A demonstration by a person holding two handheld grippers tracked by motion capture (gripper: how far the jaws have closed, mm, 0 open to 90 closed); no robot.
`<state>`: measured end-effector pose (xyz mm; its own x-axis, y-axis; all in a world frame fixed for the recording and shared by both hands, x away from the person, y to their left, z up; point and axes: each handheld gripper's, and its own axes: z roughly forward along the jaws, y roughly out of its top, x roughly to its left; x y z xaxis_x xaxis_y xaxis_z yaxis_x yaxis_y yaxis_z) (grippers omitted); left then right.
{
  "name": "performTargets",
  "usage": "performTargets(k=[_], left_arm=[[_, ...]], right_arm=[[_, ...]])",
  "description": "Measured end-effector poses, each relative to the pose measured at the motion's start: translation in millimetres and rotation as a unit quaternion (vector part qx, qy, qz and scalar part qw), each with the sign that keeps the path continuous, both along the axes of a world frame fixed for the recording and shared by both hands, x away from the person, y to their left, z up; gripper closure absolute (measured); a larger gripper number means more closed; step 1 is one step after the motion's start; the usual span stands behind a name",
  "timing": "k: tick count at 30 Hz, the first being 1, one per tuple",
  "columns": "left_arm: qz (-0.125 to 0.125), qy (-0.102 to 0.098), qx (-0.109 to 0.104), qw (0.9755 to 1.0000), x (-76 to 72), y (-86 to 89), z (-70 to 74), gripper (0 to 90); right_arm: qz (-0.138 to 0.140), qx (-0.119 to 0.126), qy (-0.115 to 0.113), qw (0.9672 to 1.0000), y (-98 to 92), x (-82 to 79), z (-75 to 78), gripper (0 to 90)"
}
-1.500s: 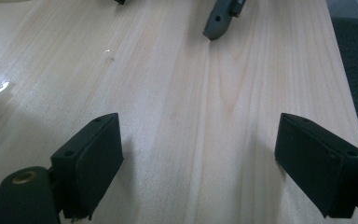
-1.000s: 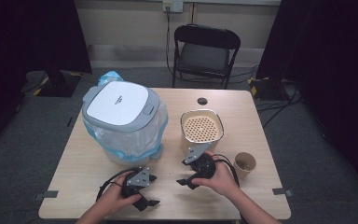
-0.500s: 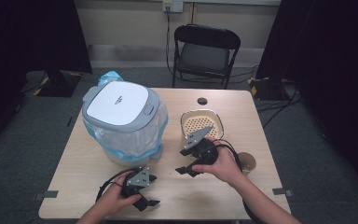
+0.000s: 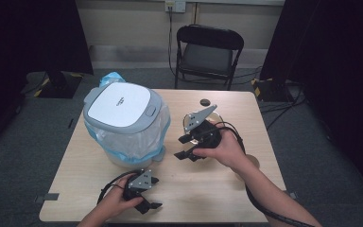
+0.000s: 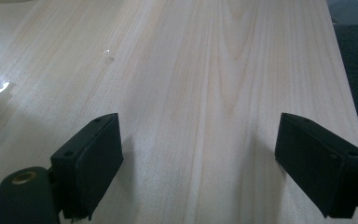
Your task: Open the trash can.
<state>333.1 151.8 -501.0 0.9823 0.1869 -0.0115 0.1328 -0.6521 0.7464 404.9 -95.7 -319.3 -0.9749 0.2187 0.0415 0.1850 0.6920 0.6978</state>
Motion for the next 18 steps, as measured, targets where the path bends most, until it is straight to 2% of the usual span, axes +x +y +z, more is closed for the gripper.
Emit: performTargets(k=[5, 7, 15, 18], left_arm=[[0.000, 0.000, -0.001, 1.0000, 0.0, -0.1, -0.2, 14.1], [-0.001, 0.000, 0.000, 1.0000, 0.1, 0.0, -0.1, 14.1], [0.000, 0.000, 0.002, 1.0000, 0.1, 0.1, 0.2, 14.1], [0.000, 0.000, 0.001, 1.0000, 0.1, 0.1, 0.2, 14.1]], right_arm=[[0.002, -0.008, -0.009, 0.9999, 3.8, 6.9, 13.9, 44.1], [-0.002, -0.012, -0.007, 0.9999, 5.1, 8.5, 19.6, 45.6], [-0.005, -0.007, -0.024, 0.9997, 10.8, 17.1, 39.2, 52.8], [-0.006, 0.001, -0.022, 0.9997, 12.8, 20.0, 44.6, 55.0]])
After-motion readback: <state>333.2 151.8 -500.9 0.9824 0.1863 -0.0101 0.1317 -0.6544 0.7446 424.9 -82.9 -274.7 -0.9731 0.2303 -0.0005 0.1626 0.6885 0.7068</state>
